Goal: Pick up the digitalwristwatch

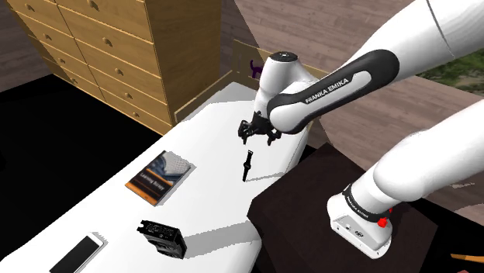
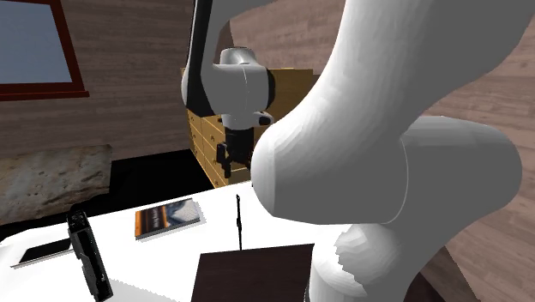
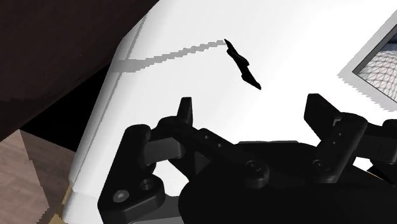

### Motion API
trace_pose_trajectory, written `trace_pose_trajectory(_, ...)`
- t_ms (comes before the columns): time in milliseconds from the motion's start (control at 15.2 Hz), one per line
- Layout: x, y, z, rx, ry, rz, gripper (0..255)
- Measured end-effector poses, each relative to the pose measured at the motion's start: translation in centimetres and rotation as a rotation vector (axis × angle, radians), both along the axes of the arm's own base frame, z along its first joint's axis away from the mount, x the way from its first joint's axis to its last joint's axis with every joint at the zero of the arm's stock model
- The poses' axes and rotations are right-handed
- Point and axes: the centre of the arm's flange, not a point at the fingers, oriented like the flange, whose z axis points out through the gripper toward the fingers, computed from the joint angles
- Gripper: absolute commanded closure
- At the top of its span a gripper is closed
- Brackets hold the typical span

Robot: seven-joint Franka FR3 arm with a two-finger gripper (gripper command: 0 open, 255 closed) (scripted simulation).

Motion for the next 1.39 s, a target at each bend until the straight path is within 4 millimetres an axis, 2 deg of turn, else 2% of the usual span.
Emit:
trace_pose_trajectory(264,0.8,1.3,-3.0,0.005,0.004,-0.038,0)
trace_pose_trajectory(594,0.7,1.2,-5.6,0.005,0.003,-0.040,0)
trace_pose_trajectory(660,0.7,1.2,-5.8,0.005,0.003,-0.040,255)
trace_pose_trajectory(1386,0.7,1.2,-5.8,0.005,0.003,-0.040,255)
